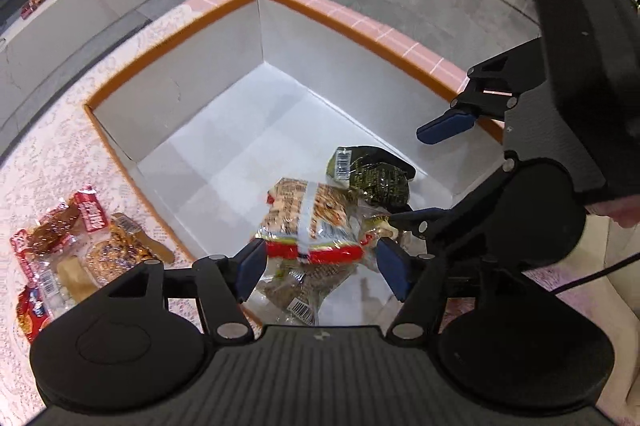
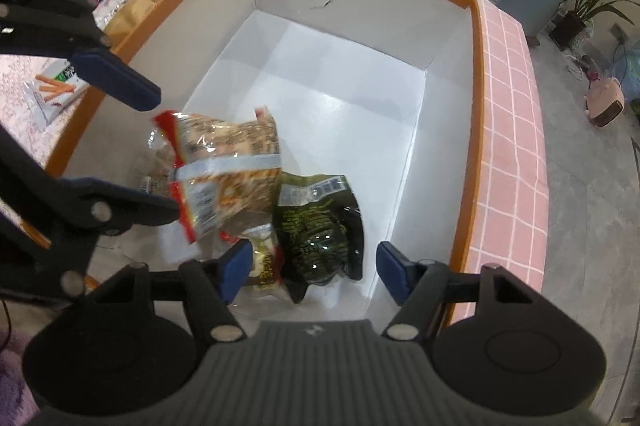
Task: Organize snacks
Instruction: 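Open both tools to drop the snacks into the box, then move both tools back above the remaining snack pile, then grasp the white stick-snack bag with the right tool while the left tool grasps a clear bag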
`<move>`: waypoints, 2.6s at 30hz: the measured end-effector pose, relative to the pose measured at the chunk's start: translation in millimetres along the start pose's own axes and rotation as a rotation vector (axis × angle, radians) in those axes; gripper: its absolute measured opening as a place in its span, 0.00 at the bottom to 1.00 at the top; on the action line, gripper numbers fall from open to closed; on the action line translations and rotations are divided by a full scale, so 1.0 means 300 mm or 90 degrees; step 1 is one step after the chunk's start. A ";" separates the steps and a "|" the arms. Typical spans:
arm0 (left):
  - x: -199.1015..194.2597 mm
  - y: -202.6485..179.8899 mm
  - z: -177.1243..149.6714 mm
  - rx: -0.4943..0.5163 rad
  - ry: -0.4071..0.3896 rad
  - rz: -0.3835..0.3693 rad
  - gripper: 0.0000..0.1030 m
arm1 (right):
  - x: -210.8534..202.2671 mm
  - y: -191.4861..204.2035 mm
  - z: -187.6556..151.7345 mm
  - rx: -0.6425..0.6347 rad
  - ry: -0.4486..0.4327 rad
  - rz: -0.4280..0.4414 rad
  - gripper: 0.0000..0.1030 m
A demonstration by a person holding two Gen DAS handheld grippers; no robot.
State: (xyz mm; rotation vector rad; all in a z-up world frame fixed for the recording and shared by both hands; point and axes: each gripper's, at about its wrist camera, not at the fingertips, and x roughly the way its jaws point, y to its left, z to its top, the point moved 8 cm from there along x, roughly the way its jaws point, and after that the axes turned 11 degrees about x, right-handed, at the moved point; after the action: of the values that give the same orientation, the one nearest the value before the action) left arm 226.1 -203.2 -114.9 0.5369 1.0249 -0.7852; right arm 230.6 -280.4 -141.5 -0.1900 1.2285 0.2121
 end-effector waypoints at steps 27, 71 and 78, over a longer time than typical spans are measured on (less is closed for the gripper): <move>-0.420 0.182 -0.416 -0.188 -0.217 0.216 0.69 | -0.294 0.406 0.018 0.112 -0.308 0.071 0.81; -0.241 0.552 -0.801 -0.342 -0.229 0.289 0.38 | 0.102 0.777 0.158 0.141 -0.312 0.076 0.65; -0.201 0.578 -0.793 -0.349 -0.210 0.250 0.33 | 0.160 0.798 0.197 0.160 -0.288 0.103 0.65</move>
State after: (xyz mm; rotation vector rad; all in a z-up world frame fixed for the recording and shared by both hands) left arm 215.4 94.4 -157.0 0.1175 0.7494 -0.2105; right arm 237.0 -31.6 -174.8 0.1700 0.8093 0.2242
